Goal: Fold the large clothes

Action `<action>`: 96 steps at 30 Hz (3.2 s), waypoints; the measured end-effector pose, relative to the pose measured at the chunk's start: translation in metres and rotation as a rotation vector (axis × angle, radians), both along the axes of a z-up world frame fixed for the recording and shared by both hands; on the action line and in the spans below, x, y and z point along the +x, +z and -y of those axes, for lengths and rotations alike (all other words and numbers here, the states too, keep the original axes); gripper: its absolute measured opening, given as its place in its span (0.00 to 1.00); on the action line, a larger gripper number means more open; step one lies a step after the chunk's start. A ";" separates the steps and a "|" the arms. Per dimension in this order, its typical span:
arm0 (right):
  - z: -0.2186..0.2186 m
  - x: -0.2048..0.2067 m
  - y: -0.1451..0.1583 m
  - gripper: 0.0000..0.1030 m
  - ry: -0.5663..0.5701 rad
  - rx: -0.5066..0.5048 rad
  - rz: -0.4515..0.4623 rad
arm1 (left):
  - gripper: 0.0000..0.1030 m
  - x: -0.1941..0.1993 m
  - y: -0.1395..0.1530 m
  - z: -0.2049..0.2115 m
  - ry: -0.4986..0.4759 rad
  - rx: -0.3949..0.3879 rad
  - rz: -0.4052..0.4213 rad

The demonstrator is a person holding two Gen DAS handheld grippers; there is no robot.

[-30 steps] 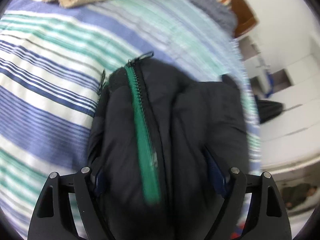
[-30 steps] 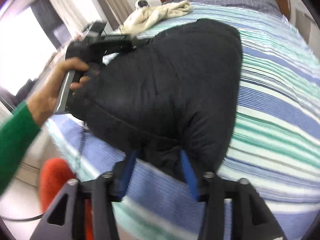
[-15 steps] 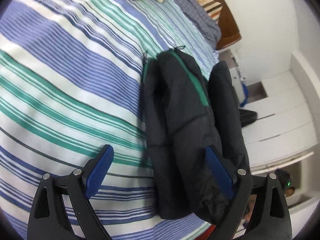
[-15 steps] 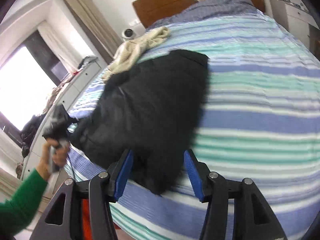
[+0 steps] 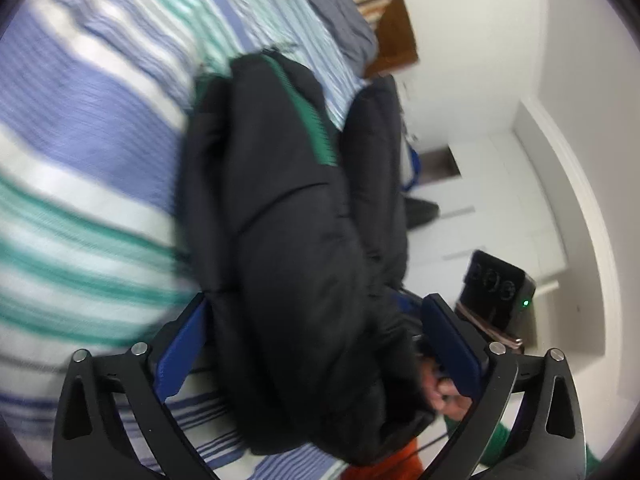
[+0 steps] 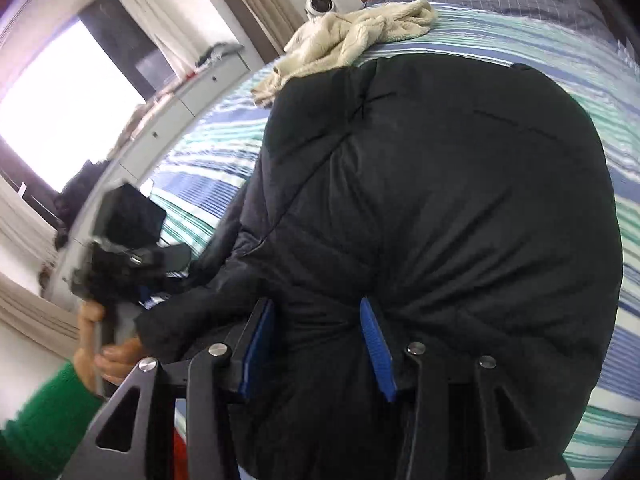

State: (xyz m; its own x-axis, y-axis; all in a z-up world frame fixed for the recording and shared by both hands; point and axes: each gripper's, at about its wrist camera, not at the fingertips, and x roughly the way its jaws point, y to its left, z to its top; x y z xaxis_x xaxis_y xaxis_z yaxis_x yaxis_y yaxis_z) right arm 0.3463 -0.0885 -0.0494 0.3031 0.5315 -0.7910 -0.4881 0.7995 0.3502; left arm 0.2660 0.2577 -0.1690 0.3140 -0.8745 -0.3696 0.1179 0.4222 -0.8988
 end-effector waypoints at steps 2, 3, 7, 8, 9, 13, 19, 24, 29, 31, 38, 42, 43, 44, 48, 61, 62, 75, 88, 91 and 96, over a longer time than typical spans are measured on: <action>-0.002 -0.004 -0.002 0.44 0.004 -0.023 0.016 | 0.99 0.010 0.007 0.015 -0.068 0.054 0.003; -0.003 -0.006 -0.001 0.44 0.004 -0.028 0.020 | 0.99 0.017 0.010 0.027 -0.111 0.108 0.006; -0.007 -0.016 -0.002 0.44 -0.006 -0.052 0.057 | 0.99 0.043 0.005 0.065 -0.214 0.291 -0.026; -0.006 -0.017 -0.002 0.44 -0.005 -0.058 0.065 | 0.99 0.046 0.003 0.069 -0.217 0.305 -0.038; -0.005 -0.022 0.001 0.44 -0.003 -0.062 0.081 | 1.00 0.047 0.004 0.071 -0.217 0.315 -0.044; 0.027 -0.048 0.026 0.51 -0.028 0.038 0.079 | 0.98 0.043 0.009 0.078 -0.204 0.373 -0.034; 0.152 -0.058 0.009 0.85 -0.288 0.213 0.007 | 1.00 0.030 0.013 0.087 -0.183 0.416 -0.018; 0.192 -0.055 -0.044 0.84 -0.326 0.405 -0.171 | 1.00 0.031 0.021 0.100 -0.184 0.444 -0.022; 0.168 -0.020 -0.073 0.82 -0.239 0.495 -0.282 | 1.00 0.035 0.027 0.122 -0.173 0.473 -0.033; 0.163 -0.011 -0.089 0.82 -0.229 0.540 -0.322 | 1.00 0.042 0.028 0.130 -0.156 0.495 -0.021; 0.137 -0.016 -0.046 0.57 -0.165 0.433 -0.128 | 0.53 0.010 0.069 0.155 -0.029 0.547 0.097; 0.127 -0.038 0.001 0.55 -0.091 0.411 0.038 | 0.45 -0.003 0.102 0.156 0.006 0.495 0.146; 0.122 -0.038 0.013 0.55 -0.076 0.415 0.073 | 0.45 -0.005 0.115 0.158 0.012 0.485 0.171; 0.121 -0.039 0.025 0.55 -0.061 0.422 0.104 | 0.45 -0.004 0.129 0.160 0.019 0.482 0.198; 0.122 -0.021 0.069 0.55 -0.014 0.451 0.206 | 0.45 0.017 0.177 0.171 0.052 0.484 0.296; 0.174 0.146 0.010 0.68 -0.127 0.422 -0.015 | 0.83 0.191 0.094 0.274 0.066 0.645 0.091; 0.181 0.157 -0.025 0.78 -0.207 0.367 -0.153 | 0.93 0.193 0.079 0.278 0.075 0.624 0.071; 0.172 0.057 0.054 1.00 -0.366 -0.060 0.249 | 0.99 0.071 0.166 0.315 0.201 0.941 0.461; 0.162 -0.053 0.074 1.00 -0.388 -0.279 0.489 | 1.00 -0.029 0.157 0.292 0.359 1.077 0.533; 0.169 -0.076 0.087 1.00 -0.386 -0.281 0.521 | 1.00 -0.038 0.160 0.298 0.343 1.069 0.513; 0.182 -0.113 0.107 1.00 -0.446 -0.243 0.598 | 1.00 -0.059 0.171 0.307 0.395 1.066 0.534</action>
